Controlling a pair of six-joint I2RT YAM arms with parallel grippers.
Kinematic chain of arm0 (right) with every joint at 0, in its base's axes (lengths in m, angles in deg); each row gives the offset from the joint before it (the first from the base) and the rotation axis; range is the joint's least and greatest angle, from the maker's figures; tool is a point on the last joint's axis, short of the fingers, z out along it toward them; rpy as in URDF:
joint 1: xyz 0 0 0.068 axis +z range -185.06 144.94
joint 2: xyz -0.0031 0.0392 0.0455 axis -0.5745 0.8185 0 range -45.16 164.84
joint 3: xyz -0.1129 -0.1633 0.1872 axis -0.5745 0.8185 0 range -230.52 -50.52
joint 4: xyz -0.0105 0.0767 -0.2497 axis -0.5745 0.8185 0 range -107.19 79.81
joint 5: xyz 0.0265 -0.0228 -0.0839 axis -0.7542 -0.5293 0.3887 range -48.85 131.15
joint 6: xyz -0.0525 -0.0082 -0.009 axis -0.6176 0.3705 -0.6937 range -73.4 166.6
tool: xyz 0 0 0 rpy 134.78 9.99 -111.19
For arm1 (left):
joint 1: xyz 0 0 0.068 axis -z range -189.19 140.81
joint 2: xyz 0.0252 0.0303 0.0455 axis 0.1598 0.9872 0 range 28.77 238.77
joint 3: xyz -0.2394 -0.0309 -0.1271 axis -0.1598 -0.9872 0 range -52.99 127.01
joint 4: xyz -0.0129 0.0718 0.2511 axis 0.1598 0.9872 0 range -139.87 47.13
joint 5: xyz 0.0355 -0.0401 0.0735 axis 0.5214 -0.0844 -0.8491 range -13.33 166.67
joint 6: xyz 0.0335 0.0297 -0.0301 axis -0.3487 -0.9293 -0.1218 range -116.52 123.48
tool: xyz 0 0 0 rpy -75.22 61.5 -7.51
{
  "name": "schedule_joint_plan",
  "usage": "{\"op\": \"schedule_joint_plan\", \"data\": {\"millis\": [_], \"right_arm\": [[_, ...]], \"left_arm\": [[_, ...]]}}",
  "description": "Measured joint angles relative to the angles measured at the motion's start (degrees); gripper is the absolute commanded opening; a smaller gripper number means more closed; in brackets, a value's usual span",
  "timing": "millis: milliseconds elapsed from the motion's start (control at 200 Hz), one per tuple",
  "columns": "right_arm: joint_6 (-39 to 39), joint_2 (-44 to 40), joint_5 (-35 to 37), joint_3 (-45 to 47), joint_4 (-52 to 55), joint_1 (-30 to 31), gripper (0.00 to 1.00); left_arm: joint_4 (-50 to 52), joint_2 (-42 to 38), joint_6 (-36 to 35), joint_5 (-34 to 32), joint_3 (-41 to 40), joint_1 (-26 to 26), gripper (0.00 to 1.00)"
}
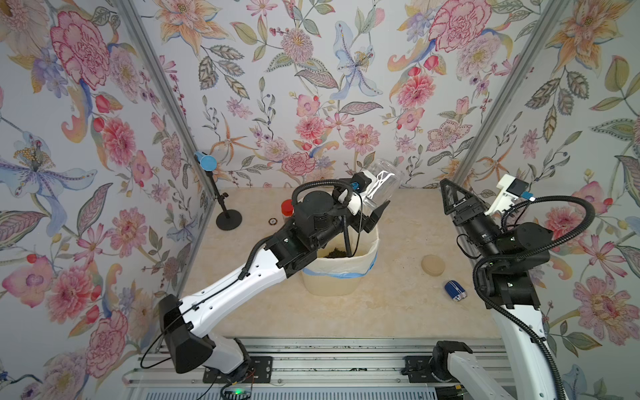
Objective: Empty moldy tea leaves from jars
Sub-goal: Place the jar at the center of the board.
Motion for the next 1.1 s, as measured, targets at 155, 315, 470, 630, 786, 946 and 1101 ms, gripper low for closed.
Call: {"op": "schedule_joint_plan", "data": {"millis": [155,315,470,630,786,946,1101], "right_arm": [[0.83,1.60,-0.07,3.61,-0.66,0.00,1.00],[1.53,1.99,-0.50,4.90,-2.23,0.00,1.00],[1.77,2.32,-1.14,5.62,-4.37,0.00,1.00],[2.23,3.93,-1.53,6.91,-6.58,0.20,1.00],[2.80,6.03,-1.70,8.22,-8.15,1.22,1.00],[3.04,7.17,-2.01,9.16,-9.49,1.90,1.00],[3.58,8.59,-2.56,9.75,-12.11,2.12,1.00]], "left_arm": [[1.99,-9.35,0.17,-3.61,-4.76,-1.40,0.49],[5.55,-17.75,0.55,-8.50,-10.60,-2.21,0.50],[10.29,-25.03,1.09,-13.97,-16.00,-2.69,0.51],[15.19,-32.81,2.14,-19.98,-20.00,-3.30,0.52],[16.90,-37.48,3.26,-24.33,-23.08,-3.54,0.53],[18.91,-39.91,4.96,-27.04,-27.63,-5.25,0.53],[22.71,-42.18,7.98,-28.46,-31.76,-7.10,0.54]]}}
